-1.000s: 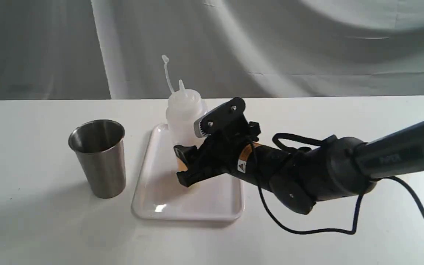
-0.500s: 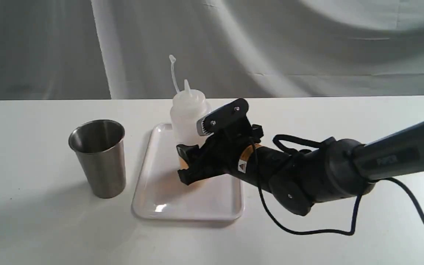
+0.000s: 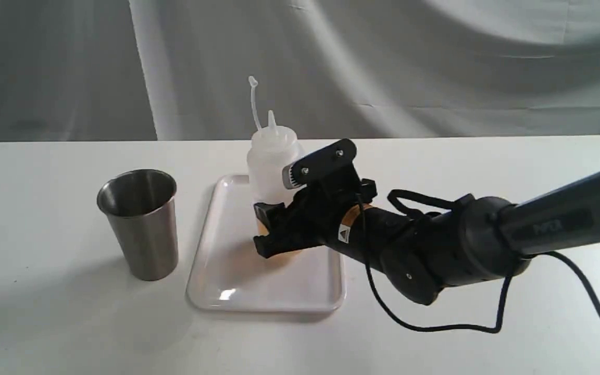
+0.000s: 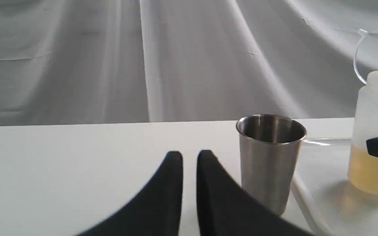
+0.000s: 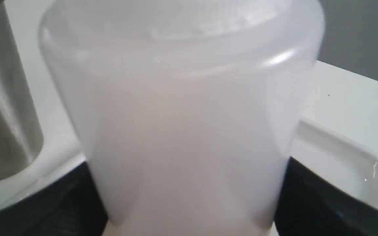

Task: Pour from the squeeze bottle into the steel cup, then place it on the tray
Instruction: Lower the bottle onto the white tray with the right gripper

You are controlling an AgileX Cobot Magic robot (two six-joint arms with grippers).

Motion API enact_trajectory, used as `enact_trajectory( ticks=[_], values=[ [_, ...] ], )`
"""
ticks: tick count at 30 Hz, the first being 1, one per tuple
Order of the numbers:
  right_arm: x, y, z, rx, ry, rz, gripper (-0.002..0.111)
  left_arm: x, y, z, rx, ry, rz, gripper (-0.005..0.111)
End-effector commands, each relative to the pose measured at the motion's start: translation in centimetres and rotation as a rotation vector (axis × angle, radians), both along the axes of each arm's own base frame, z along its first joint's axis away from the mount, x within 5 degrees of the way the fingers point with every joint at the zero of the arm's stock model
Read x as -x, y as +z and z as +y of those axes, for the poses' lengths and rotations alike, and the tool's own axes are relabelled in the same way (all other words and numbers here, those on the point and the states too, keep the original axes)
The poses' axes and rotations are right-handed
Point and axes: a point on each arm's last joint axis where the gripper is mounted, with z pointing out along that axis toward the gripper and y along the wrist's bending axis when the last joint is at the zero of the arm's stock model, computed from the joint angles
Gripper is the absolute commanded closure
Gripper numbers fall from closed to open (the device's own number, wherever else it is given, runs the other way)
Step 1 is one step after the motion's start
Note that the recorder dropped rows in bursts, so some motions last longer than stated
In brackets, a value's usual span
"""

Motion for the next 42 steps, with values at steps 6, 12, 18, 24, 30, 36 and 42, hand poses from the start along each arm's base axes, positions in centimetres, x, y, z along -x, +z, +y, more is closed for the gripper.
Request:
enact_trajectory(
  ticks=[6,12,18,24,30,36,42],
  values=[
    [-0.03,0.83,0.51,-0.020,0.003,-0.021,0.062,0.02,-0.11,0.00,0.008,0.001,-0.002,0.098],
    [0.01,0.81,0.59,-0.019,0.005,-0.018,0.062,0.02,-0.11,0.00,0.008,0.001,-0.002,0.098],
    [0.05,0.74,0.61,-0.018,0.001,-0.010,0.062,0.02,-0.11,0.00,0.004,0.000,-0.002,0.098],
    [0.05,0.74,0.61,-0.018,0.001,-0.010,0.061,0.02,-0.11,0.00,0.004,0.000,-0.002,0.098],
    [0.05,0.74,0.61,-0.019,0.000,-0.010,0.048,0.02,-0.11,0.00,0.007,0.001,-0.002,0.098],
    [-0.01,0.75,0.51,-0.032,-0.018,-0.005,0.024,0.02,-0.11,0.00,0.007,0.001,-0.002,0.098],
    [-0.01,0.75,0.51,-0.032,-0.018,-0.005,0.011,0.02,-0.11,0.00,0.004,0.000,-0.002,0.098]
  ],
)
